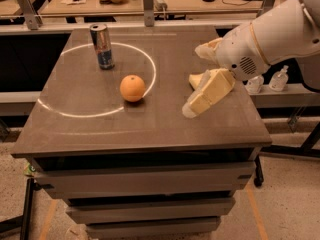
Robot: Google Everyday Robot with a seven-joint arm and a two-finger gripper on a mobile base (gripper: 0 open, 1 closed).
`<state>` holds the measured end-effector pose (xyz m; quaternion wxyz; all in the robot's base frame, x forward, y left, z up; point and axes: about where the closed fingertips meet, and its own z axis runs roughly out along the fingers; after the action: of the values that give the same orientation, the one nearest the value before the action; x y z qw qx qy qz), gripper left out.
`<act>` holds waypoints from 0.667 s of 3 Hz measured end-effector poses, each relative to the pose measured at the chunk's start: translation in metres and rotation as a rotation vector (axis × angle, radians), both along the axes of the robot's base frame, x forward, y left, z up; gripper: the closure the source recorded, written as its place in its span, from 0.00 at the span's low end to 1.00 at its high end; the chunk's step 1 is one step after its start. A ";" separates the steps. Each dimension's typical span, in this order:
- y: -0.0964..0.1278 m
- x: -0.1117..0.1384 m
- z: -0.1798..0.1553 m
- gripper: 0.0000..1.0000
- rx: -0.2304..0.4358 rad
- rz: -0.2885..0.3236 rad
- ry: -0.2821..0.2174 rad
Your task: Pick orange
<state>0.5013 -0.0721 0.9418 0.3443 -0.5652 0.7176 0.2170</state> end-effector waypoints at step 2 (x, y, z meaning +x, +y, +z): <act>0.025 0.043 -0.030 0.00 0.012 -0.025 -0.009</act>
Offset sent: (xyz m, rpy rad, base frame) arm 0.0752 0.0367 -0.0443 0.0114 -0.0260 -0.0377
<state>0.5441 -0.0468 0.9123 0.3535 -0.5551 0.7217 0.2146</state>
